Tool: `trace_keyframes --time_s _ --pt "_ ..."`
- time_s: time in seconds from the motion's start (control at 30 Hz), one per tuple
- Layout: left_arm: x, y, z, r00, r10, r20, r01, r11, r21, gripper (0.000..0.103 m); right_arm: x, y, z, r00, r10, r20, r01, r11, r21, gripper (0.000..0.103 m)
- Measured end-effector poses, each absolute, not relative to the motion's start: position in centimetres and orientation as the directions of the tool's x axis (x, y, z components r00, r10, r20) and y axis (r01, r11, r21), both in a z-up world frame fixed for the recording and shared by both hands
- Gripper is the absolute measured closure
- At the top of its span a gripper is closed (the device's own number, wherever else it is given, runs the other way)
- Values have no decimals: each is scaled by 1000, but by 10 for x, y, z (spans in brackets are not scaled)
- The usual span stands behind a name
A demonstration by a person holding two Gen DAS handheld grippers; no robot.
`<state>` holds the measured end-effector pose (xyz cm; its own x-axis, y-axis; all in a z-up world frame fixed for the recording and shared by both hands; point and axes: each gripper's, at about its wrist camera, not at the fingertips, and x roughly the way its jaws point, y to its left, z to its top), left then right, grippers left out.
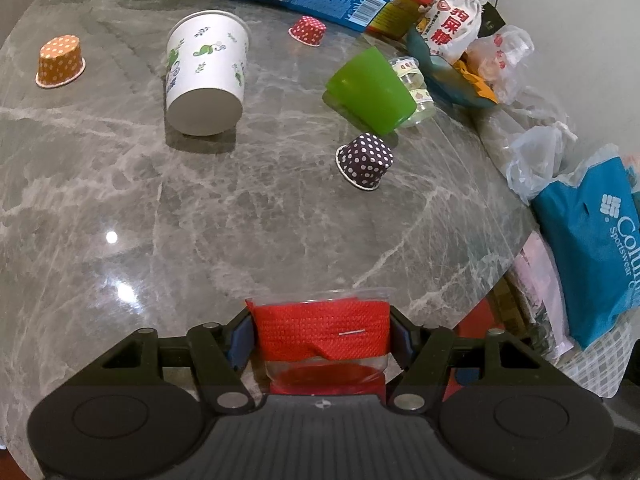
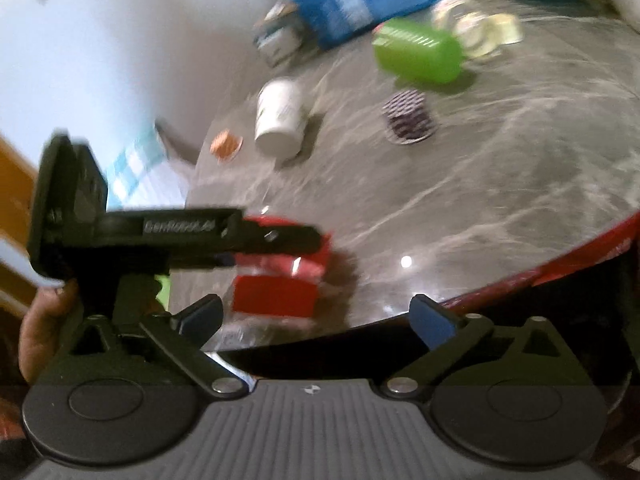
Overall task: Flip cup upright
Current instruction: 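Rotate the left gripper to turn the red-banded cup upright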
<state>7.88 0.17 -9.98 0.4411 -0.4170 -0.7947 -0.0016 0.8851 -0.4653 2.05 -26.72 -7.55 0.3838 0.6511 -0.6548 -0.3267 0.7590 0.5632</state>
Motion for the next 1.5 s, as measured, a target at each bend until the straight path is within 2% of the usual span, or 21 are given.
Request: trace_keyframes --time_s 0.2,0.43,0.57,0.7,0.87,1.0,1.1,1.3,1.47,1.5 --pt "74 -7 -92 468 -394 -791 26 901 -433 35 17 -294 -90 450 728 -517 -241 657 715 2" --pt "72 -9 -81 436 -397 -807 103 913 -394 35 15 -307 -93 462 730 -503 -244 650 720 2" --pt "68 -3 -64 496 -397 -773 138 914 -380 35 12 -312 -90 491 715 -498 -248 662 707 2" --pt "43 -3 -46 689 -343 -639 201 937 -287 35 9 -314 -89 523 703 -482 -249 667 703 2" --pt "10 3 -51 861 -307 -407 212 941 -262 35 7 -313 -93 528 704 -475 -252 664 704 2" --pt "-17 -11 -58 960 -133 -246 115 990 -88 35 4 -314 -95 550 691 -469 -258 674 692 2" --pt "-29 -19 -63 979 -86 -186 81 996 -38 35 1 -311 -95 581 663 -472 -274 705 654 2" --pt "-45 -30 -79 999 -35 -38 34 998 -44 35 -1 -300 -88 689 577 -439 -312 782 539 1" --pt "-47 -42 -112 997 16 -79 -23 996 -86 37 3 -296 -96 729 562 -391 -317 783 535 1" --pt "-49 -45 -118 997 36 -66 -41 996 -79 37 2 -297 -98 731 564 -383 -317 779 541 1"
